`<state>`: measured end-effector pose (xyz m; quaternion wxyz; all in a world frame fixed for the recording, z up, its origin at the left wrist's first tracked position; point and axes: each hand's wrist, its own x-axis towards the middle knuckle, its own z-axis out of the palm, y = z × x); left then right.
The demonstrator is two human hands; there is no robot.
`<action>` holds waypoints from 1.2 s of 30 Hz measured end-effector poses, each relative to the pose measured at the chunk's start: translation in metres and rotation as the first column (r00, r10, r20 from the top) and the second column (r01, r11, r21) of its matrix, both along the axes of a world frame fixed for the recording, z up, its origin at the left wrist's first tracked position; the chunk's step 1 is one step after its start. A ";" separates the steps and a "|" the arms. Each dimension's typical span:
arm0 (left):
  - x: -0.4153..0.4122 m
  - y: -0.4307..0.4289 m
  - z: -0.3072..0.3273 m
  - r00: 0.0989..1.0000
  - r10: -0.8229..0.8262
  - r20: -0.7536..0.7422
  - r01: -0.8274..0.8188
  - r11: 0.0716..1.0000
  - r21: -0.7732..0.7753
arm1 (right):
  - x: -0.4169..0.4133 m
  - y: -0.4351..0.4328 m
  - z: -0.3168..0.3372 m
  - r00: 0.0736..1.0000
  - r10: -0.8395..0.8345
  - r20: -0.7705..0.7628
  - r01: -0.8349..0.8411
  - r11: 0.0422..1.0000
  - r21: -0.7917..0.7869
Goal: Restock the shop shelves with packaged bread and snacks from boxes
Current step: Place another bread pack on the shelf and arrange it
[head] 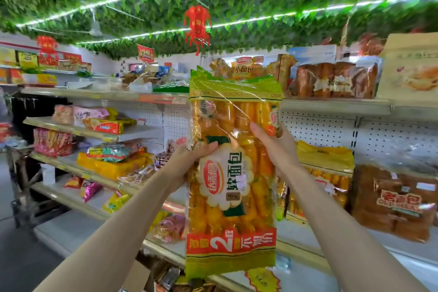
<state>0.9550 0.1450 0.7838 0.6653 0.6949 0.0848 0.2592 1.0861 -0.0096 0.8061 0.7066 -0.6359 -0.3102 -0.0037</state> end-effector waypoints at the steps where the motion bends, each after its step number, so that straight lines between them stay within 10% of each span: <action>1: 0.008 0.007 0.001 1.000 -0.021 0.004 0.021 0.999 -0.029 | 0.008 0.008 -0.001 1.000 -0.019 -0.012 0.019 1.000 -0.018; 14: 0.084 0.076 -0.004 0.983 -0.070 0.168 0.086 0.993 -0.086 | 0.036 0.076 -0.021 0.897 -0.358 0.258 0.377 0.926 -0.027; 36: 0.095 0.131 -0.004 0.763 -0.645 0.033 0.646 0.763 -0.025 | -0.002 0.125 -0.004 0.967 -0.256 0.003 0.244 0.915 -0.321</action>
